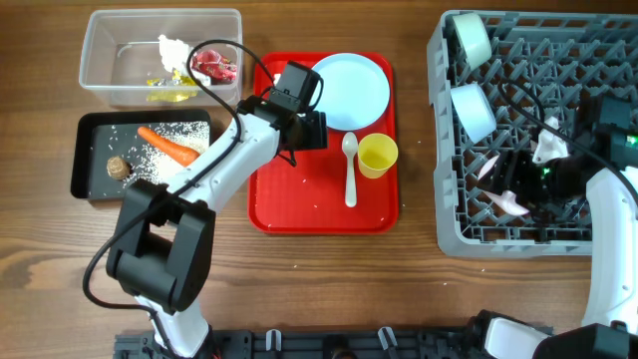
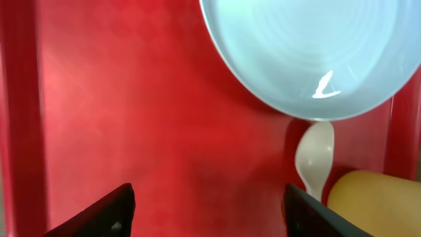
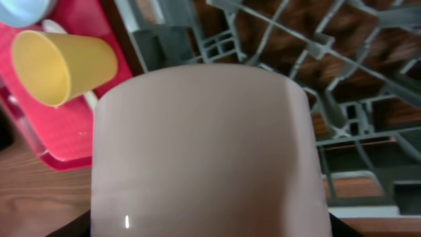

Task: Sort waste into correct bins and load items into the dishwasher rack
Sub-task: 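Carry the pink cup right over the dish rack with the right gripper, then lower the pink cup into the rack and open the right gripper, then grasp the yellow cup with the left gripper and lift it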

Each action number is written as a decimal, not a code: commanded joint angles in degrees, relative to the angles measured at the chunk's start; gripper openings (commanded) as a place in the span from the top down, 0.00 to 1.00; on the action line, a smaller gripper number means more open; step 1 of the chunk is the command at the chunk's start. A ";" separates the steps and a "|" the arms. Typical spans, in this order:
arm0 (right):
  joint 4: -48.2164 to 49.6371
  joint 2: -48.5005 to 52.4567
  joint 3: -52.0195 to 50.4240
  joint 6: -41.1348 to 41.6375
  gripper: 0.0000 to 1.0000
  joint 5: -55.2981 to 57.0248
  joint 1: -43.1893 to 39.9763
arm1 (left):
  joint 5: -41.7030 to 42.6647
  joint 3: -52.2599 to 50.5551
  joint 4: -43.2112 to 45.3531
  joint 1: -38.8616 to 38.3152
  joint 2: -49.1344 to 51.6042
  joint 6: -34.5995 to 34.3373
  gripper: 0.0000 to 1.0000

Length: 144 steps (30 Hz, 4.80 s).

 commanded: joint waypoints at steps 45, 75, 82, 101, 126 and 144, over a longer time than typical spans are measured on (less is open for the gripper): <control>7.37 12.22 0.13 0.94 0.27 5.22 2.62 | -2.40 -0.44 0.85 0.52 0.63 0.44 0.25; -2.05 5.84 17.79 0.24 0.22 5.18 3.15 | 1.42 -0.35 0.46 0.57 -0.46 3.69 0.19; -3.08 1.20 20.33 -0.63 0.16 4.76 4.59 | 12.74 -0.35 2.05 -1.70 -1.73 9.81 0.17; 0.17 1.25 14.49 -3.85 0.13 1.33 4.59 | 14.58 -0.37 11.39 -8.11 0.96 8.98 0.53; 0.94 1.27 13.46 -3.78 0.12 1.31 4.59 | 13.73 -0.37 10.36 -8.41 2.82 5.77 0.96; 4.66 1.27 13.33 -15.04 0.14 -22.88 4.61 | 55.19 -0.35 4.83 12.55 -7.50 1.99 0.96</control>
